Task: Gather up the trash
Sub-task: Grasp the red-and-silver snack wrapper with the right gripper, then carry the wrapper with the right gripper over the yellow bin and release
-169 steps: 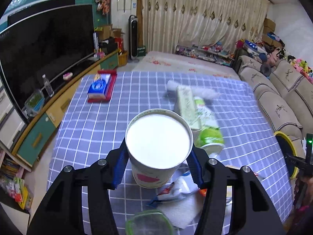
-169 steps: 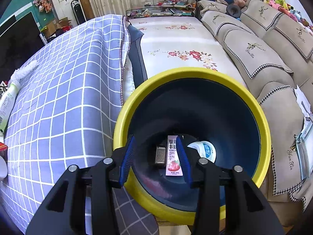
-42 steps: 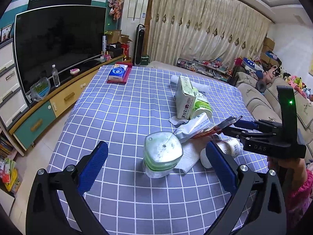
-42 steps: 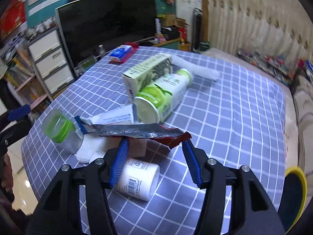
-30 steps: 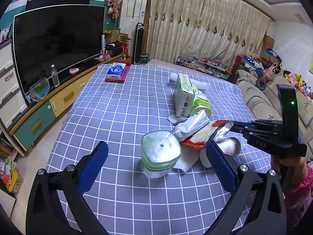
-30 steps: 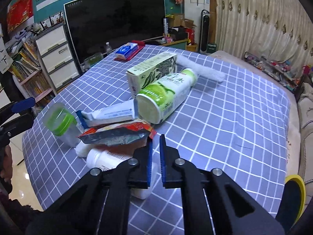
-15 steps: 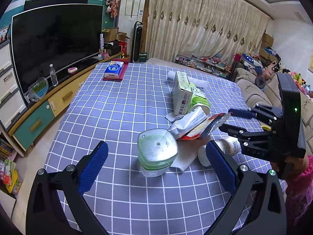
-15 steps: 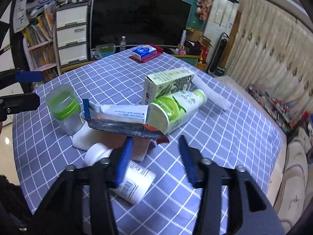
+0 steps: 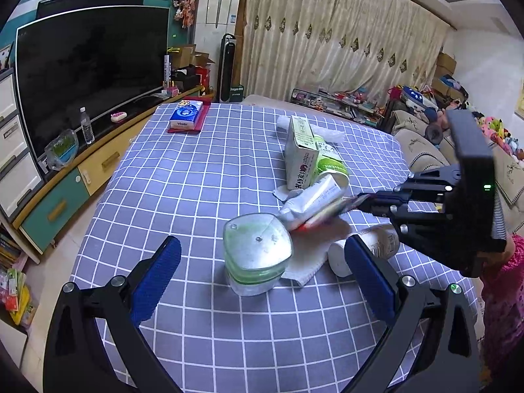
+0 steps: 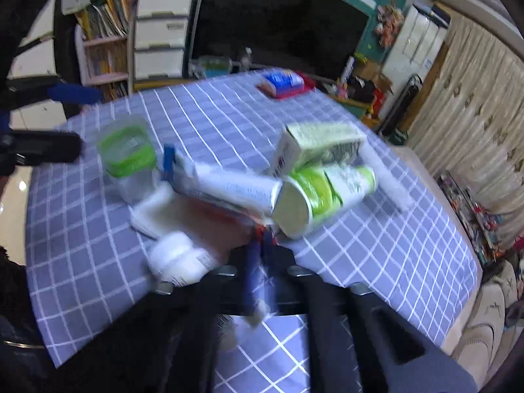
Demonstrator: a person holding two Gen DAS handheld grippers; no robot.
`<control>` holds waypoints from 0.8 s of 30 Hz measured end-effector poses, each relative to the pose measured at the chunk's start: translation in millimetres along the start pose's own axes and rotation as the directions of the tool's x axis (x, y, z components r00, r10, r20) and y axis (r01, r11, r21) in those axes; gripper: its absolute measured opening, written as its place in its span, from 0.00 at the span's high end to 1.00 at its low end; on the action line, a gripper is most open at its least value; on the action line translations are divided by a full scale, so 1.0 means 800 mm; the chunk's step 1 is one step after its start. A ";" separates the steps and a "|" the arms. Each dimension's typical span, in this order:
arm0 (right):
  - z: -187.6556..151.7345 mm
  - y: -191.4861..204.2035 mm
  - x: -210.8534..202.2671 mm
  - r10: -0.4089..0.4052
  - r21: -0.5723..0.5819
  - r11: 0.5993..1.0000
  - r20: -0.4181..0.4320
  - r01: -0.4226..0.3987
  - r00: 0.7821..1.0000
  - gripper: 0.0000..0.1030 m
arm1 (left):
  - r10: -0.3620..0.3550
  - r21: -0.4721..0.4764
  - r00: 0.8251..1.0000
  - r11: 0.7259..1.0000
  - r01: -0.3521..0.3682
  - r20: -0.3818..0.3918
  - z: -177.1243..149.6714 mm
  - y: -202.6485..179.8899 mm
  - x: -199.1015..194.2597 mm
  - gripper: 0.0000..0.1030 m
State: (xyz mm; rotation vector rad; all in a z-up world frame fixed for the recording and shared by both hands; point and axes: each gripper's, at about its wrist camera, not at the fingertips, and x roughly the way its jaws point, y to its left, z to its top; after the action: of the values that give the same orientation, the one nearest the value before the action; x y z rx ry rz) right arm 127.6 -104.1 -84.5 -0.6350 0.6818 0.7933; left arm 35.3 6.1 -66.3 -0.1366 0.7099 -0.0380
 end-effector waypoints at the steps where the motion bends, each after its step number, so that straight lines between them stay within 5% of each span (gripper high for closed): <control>1: -0.004 -0.003 -0.001 -0.003 0.016 1.000 0.007 0.003 1.000 0.99 | 0.000 0.001 1.000 1.000 0.000 0.000 0.000 0.000 0.000 0.05; 16: -0.076 -0.042 -0.076 0.044 0.305 0.950 0.085 -0.068 0.995 1.00 | -0.023 0.016 1.000 1.000 0.023 -0.005 0.007 -0.018 0.006 0.05; 24: -0.161 -0.082 -0.142 -0.099 0.510 0.859 0.091 0.039 0.991 1.00 | -0.055 0.052 0.998 0.997 0.056 -0.015 0.005 -0.042 0.013 0.05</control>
State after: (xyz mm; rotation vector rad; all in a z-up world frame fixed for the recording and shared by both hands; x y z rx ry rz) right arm 82.8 -281.0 -62.9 -0.1285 0.7218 0.5428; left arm 46.7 -27.2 -65.3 -0.1060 0.7175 -0.1107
